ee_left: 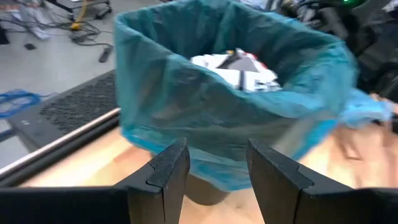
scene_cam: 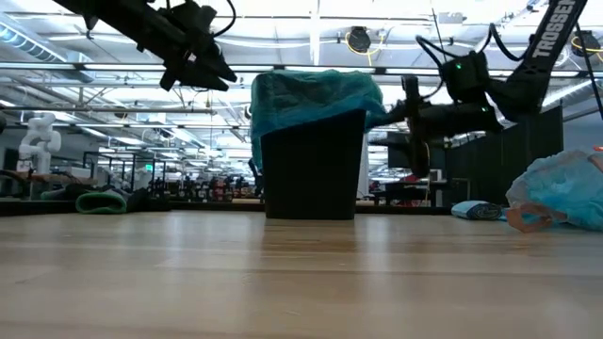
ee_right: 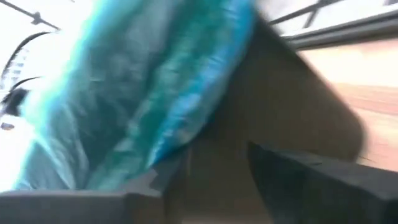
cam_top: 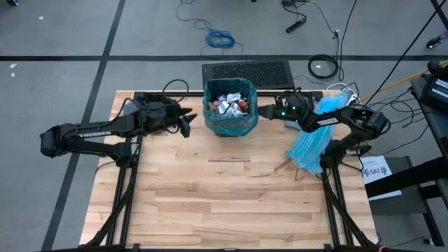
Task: Place trash/remove bag and relplace
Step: Remove the blue trash bag from the trash bin
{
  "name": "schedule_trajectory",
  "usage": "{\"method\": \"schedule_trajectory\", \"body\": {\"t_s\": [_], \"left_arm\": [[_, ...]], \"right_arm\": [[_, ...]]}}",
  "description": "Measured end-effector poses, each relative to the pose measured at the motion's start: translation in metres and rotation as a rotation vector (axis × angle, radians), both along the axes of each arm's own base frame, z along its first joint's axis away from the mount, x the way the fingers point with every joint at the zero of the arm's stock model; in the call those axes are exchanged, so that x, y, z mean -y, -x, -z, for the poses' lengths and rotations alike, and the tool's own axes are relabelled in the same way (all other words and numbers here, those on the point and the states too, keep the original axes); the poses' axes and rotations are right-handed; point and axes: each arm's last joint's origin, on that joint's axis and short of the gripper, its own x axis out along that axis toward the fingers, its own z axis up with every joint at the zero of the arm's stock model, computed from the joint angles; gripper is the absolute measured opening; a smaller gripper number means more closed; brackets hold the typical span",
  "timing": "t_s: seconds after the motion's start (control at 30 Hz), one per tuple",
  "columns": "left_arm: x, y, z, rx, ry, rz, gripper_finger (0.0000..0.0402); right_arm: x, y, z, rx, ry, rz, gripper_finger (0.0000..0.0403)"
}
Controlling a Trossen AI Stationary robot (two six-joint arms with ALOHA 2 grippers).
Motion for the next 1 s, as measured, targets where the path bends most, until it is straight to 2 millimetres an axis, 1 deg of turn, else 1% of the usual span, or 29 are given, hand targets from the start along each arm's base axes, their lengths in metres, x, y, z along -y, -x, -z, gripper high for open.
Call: {"method": "schedule_trajectory", "body": {"t_s": [0.07,0.17,0.2,0.23,0.37,0.5,0.67,0.77,0.9,1.0], "left_arm": [[-0.004,0.002,0.000,-0.006,-0.012,-0.019,0.0162],[-0.012,0.004,0.000,-0.006,-0.012,-0.057,0.0162],[-0.014,0.005,0.000,-0.005,-0.013,-0.068,0.0162],[-0.016,0.006,0.000,-0.003,-0.013,-0.080,0.0162],[-0.023,0.009,0.000,-0.016,-0.032,-0.109,0.0162],[-0.026,0.010,0.000,-0.063,-0.098,-0.096,0.0162],[-0.028,0.011,-0.001,-0.121,-0.193,-0.067,0.0162],[-0.030,0.012,-0.002,-0.123,-0.205,-0.071,0.0162],[-0.032,0.013,-0.002,-0.123,-0.203,-0.082,0.0162],[-0.034,0.013,-0.003,-0.110,-0.210,-0.093,0.0162]], "right_arm": [[-0.001,-0.008,-0.007,0.020,0.029,-0.022,0.0110],[-0.002,-0.017,-0.017,0.050,0.060,-0.043,0.0033],[-0.002,-0.019,-0.021,0.072,0.062,-0.047,0.0017],[-0.003,-0.021,-0.024,0.100,0.065,-0.051,0.0010],[-0.008,-0.024,-0.036,0.206,0.056,-0.039,0.0004],[-0.017,-0.025,-0.048,0.265,0.077,-0.056,0.0001],[-0.032,-0.028,-0.061,0.326,0.094,-0.089,0.0000],[-0.042,-0.032,-0.072,0.376,0.146,-0.090,0.0000],[-0.047,-0.045,-0.091,0.412,0.192,-0.081,0.0000],[-0.045,-0.061,-0.110,0.349,0.222,-0.082,0.0000]]}}
